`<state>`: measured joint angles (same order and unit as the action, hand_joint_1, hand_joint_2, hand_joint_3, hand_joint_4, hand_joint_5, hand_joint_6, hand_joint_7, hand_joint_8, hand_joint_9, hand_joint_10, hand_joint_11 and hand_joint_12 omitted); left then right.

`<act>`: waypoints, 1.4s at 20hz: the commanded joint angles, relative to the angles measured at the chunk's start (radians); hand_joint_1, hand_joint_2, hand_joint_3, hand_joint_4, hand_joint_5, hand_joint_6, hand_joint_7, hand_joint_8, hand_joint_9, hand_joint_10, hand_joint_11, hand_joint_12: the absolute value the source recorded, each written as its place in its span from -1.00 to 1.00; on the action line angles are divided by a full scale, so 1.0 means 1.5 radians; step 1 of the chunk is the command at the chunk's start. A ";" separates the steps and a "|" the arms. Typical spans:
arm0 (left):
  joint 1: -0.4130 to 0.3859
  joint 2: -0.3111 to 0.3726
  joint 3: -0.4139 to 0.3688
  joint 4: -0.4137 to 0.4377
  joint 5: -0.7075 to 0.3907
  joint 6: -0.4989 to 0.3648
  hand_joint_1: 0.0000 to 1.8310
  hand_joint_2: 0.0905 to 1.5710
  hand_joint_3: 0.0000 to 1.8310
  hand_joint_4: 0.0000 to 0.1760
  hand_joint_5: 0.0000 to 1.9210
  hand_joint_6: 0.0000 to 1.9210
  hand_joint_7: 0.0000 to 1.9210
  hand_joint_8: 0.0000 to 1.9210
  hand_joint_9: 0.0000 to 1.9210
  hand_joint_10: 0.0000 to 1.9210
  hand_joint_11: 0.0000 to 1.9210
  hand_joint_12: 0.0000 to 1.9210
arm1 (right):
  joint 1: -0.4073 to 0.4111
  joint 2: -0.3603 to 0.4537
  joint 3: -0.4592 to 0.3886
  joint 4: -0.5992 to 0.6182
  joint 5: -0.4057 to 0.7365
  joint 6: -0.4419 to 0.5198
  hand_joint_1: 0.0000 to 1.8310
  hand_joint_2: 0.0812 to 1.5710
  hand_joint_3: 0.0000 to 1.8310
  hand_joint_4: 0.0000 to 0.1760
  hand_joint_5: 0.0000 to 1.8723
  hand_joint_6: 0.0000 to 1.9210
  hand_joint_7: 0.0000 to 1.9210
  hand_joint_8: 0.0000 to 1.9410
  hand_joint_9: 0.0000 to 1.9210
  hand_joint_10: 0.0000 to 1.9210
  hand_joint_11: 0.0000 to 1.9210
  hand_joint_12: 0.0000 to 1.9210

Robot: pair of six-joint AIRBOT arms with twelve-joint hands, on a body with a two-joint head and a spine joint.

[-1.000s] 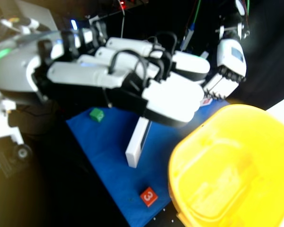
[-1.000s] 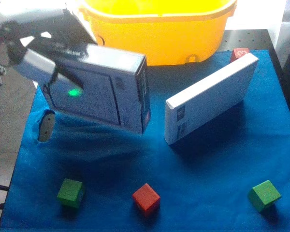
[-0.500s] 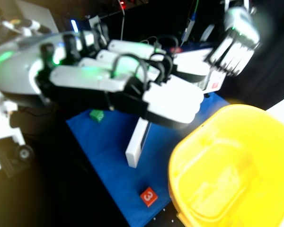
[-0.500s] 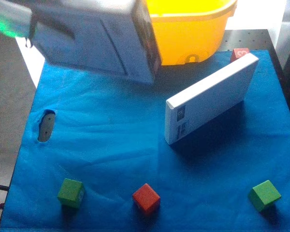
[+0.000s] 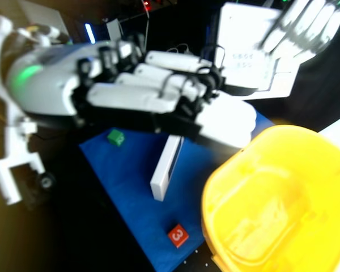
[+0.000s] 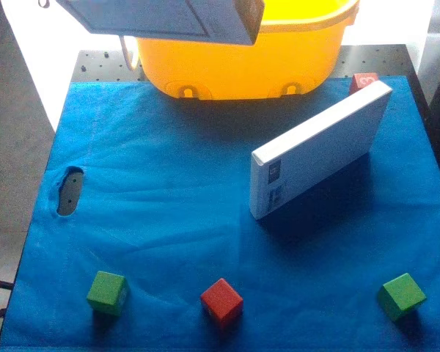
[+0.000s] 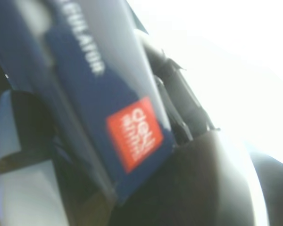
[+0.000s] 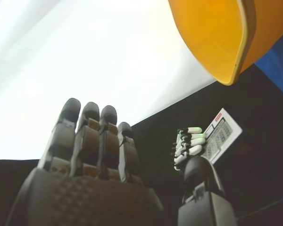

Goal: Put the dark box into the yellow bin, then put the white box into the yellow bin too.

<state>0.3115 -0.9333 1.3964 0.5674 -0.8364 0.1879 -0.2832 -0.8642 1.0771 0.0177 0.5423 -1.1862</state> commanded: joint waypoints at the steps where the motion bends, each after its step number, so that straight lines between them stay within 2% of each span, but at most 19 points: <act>1: -0.010 -0.004 0.008 -0.062 -0.077 0.004 0.43 0.29 -1.00 -1.00 0.26 -0.65 0.16 0.00 0.13 -0.19 -0.07 0.21 | 0.004 -0.004 0.004 0.005 0.082 0.000 -0.89 0.30 -1.00 -0.12 -0.82 -1.00 -0.71 -1.00 -0.81 -1.00 -1.00 -0.73; 2: -0.010 -0.007 0.014 -0.076 -0.086 0.004 0.42 0.28 -0.99 -1.00 0.29 -0.68 0.18 -0.02 0.17 -0.37 -0.06 0.19 | 0.003 -0.008 0.005 0.005 0.082 0.000 -0.89 0.29 -1.00 -0.13 -0.81 -1.00 -0.72 -1.00 -0.81 -1.00 -1.00 -0.72; 3: -0.011 -0.008 0.016 -0.088 -0.088 0.011 0.50 0.30 -1.00 -1.00 0.22 -0.61 0.15 -0.09 0.09 0.00 -0.08 0.12 | 0.001 -0.012 0.006 0.005 0.082 0.000 -0.90 0.31 -1.00 -0.26 -0.80 -1.00 -0.71 -1.00 -0.79 -1.00 -1.00 -0.65; 6: -0.017 -0.020 0.035 -0.116 -0.089 0.027 0.38 0.29 -0.99 -1.00 0.33 -0.56 0.07 -0.02 -0.03 -0.64 -0.44 0.10 | -0.005 -0.027 0.014 0.005 0.084 0.000 -0.89 0.29 -1.00 -0.36 -0.83 -1.00 -0.68 -0.99 -0.73 -0.99 -1.00 -0.44; 8: -0.020 -0.028 0.047 -0.128 -0.089 0.029 0.37 0.29 -1.00 -1.00 0.29 -0.41 0.05 -0.06 0.02 -0.80 -0.38 0.05 | -0.007 -0.031 0.015 0.005 0.086 0.000 -0.93 0.28 -1.00 -0.64 -0.86 -1.00 -0.70 -1.00 -0.73 -0.99 -1.00 -0.46; 9: -0.022 -0.033 0.054 -0.135 -0.088 0.033 0.40 0.32 -1.00 -1.00 0.25 -0.61 0.08 0.15 0.08 -0.36 -0.30 0.32 | -0.007 -0.032 0.015 0.005 0.087 0.000 -0.95 0.30 -1.00 -0.66 -0.87 -1.00 -0.70 -1.00 -0.74 -0.99 -1.00 -0.53; 10: -0.025 -0.038 0.060 -0.141 -0.088 0.041 0.33 0.24 -1.00 -1.00 0.32 -0.56 0.04 0.47 0.00 0.44 -0.20 0.82 | -0.008 -0.034 0.015 0.005 0.089 0.000 -0.96 0.27 -1.00 -0.55 -0.86 -1.00 -0.71 -1.00 -0.74 -0.99 -1.00 -0.53; 11: -0.028 -0.045 0.066 -0.147 -0.088 0.056 0.32 0.22 -1.00 -1.00 0.34 -0.57 0.05 0.89 0.06 0.89 0.01 0.96 | -0.009 -0.036 0.016 0.005 0.091 0.000 -0.95 0.23 -1.00 -0.47 -0.86 -1.00 -0.72 -1.00 -0.73 -0.99 -1.00 -0.48; 12: -0.031 -0.056 0.077 -0.150 -0.087 0.064 0.32 0.19 -1.00 -1.00 0.41 -0.69 0.30 0.98 0.43 0.98 0.47 0.99 | -0.011 -0.038 0.017 0.005 0.094 0.000 -0.90 0.19 -1.00 -0.39 -0.87 -1.00 -0.72 -1.00 -0.73 -0.99 -1.00 -0.47; 13: -0.037 -0.075 0.095 -0.151 -0.085 0.065 0.32 0.17 -1.00 -1.00 0.48 -0.81 0.38 1.00 0.55 1.00 0.64 1.00 | -0.012 -0.041 0.018 0.005 0.097 0.000 -0.88 0.12 -1.00 -0.31 -0.86 -1.00 -0.71 -1.00 -0.72 -0.99 -1.00 -0.46; 16: -0.048 -0.114 0.127 -0.146 -0.072 0.065 0.32 0.16 -1.00 -1.00 0.55 -0.95 0.31 0.98 0.45 1.00 0.50 1.00 | -0.014 -0.049 0.019 0.000 0.106 0.000 -0.86 0.08 -1.00 -0.28 -0.83 -1.00 -0.71 -1.00 -0.75 -1.00 -1.00 -0.64; 17: -0.048 -0.135 0.145 -0.147 -0.070 0.065 0.28 0.17 -1.00 -1.00 0.53 -0.94 -0.08 0.92 -0.01 1.00 0.15 1.00 | -0.014 -0.055 0.019 -0.003 0.110 0.000 -0.85 0.06 -1.00 -0.27 -0.83 -1.00 -0.72 -1.00 -0.78 -1.00 -1.00 -0.72; 18: -0.048 -0.149 0.157 -0.147 -0.071 0.064 0.25 0.23 -0.99 -0.85 0.30 -0.47 -0.25 0.75 -0.21 1.00 -0.08 1.00 | -0.015 -0.058 0.020 -0.004 0.111 0.000 -0.86 0.07 -1.00 -0.37 -0.82 -1.00 -0.71 -1.00 -0.78 -0.99 -1.00 -0.76; 19: -0.048 -0.162 0.169 -0.147 -0.071 0.064 0.30 0.26 -0.99 -1.00 0.23 -0.35 -0.08 0.74 0.09 1.00 0.18 1.00 | -0.015 -0.061 0.021 -0.005 0.113 0.001 -0.86 0.07 -1.00 -0.40 -0.83 -1.00 -0.71 -1.00 -0.76 -0.99 -1.00 -0.76; 21: -0.048 -0.196 0.199 -0.143 -0.067 0.054 0.33 0.19 -1.00 -1.00 0.43 -0.71 0.38 0.99 0.62 1.00 0.70 1.00 | -0.022 -0.070 0.024 -0.008 0.116 0.002 -0.85 0.10 -0.99 -0.47 -0.81 -0.99 -0.72 -1.00 -0.74 -0.99 -0.97 -0.74; 24: -0.048 -0.230 0.233 -0.139 -0.063 0.050 0.33 0.18 -1.00 -1.00 0.47 -0.81 0.31 0.90 0.54 1.00 0.60 1.00 | -0.022 -0.084 0.034 -0.020 0.123 0.018 -0.86 0.13 -0.99 -0.54 -0.82 -1.00 -0.72 -1.00 -0.74 -0.99 -0.97 -0.73; 25: -0.049 -0.255 0.262 -0.133 -0.069 0.028 0.33 0.18 -1.00 -1.00 0.48 -0.82 0.23 0.66 0.36 0.93 0.40 1.00 | -0.024 -0.091 0.041 -0.031 0.127 0.039 -0.85 0.14 -0.99 -0.47 -0.83 -1.00 -0.73 -1.00 -0.75 -0.99 -0.97 -0.73; 26: -0.051 -0.271 0.283 -0.129 -0.074 0.008 0.33 0.19 -1.00 -1.00 0.46 -0.80 0.24 0.20 0.27 0.56 0.19 0.88 | -0.025 -0.097 0.046 -0.036 0.130 0.050 -0.85 0.15 -0.98 -0.55 -0.83 -1.00 -0.73 -1.00 -0.75 -1.00 -0.97 -0.72; 28: -0.051 -0.289 0.302 -0.128 -0.076 -0.008 0.33 0.20 -1.00 -1.00 0.42 -0.71 0.25 0.55 0.33 0.85 0.32 0.98 | -0.025 -0.105 0.049 -0.039 0.133 0.054 -0.87 0.20 -1.00 -1.00 -0.85 -1.00 -0.70 -0.99 -0.73 -0.99 -0.98 -0.58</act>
<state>0.2543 -1.3567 1.8561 0.4175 -0.8391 0.1928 -0.3275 -1.0039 1.1618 0.0025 0.6147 -1.1213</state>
